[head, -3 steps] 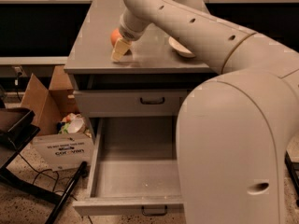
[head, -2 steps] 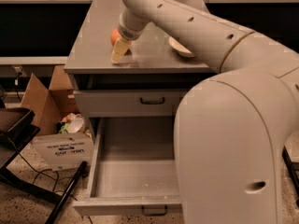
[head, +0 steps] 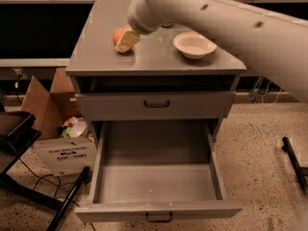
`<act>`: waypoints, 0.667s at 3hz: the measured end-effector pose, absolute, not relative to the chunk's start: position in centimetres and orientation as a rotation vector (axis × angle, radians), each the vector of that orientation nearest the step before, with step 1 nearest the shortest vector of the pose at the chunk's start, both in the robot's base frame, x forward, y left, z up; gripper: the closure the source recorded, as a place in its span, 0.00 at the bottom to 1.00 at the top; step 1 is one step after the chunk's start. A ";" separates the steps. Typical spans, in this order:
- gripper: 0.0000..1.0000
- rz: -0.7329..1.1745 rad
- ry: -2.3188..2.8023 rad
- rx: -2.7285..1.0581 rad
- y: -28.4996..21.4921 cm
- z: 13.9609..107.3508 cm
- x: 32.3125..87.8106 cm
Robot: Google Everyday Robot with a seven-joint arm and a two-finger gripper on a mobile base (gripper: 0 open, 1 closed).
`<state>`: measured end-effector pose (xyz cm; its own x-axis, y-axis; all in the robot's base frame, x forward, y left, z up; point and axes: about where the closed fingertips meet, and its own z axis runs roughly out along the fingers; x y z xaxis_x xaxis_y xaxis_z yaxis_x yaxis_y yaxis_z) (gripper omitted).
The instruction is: Pick orange from middle drawer and place on counter
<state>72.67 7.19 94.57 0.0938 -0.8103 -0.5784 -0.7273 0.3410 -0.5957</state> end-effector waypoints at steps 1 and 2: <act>0.41 -0.117 1.457 -1.357 7.8 101.2 63.9; 0.43 -0.113 1.390 -1.306 7.3 101.1 57.7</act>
Offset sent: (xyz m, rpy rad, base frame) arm -0.2103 -0.0927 0.1074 0.4666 -0.6279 -0.0930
